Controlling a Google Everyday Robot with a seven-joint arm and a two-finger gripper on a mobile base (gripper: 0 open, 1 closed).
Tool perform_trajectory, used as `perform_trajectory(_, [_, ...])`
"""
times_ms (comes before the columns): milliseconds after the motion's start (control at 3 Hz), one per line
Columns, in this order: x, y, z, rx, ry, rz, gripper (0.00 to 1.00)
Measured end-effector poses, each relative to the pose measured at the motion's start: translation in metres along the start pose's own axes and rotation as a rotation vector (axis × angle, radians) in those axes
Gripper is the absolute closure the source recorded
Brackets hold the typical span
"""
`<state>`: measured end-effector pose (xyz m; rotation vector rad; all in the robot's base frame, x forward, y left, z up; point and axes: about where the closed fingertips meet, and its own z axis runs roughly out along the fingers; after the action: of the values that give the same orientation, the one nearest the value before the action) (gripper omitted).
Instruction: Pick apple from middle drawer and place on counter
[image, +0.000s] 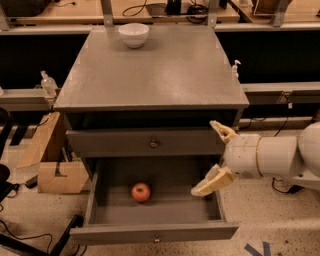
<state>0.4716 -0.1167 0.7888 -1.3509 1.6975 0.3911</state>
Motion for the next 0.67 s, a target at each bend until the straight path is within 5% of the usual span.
perform_trajectory(333, [-0.0066, -0.0169, 0.0092, 0.067, -0.018, -0.046, 0.00])
perform_trajectory(667, [-0.0047, -0.0162, 0.0107, 0.067, -0.018, -0.040, 0.00])
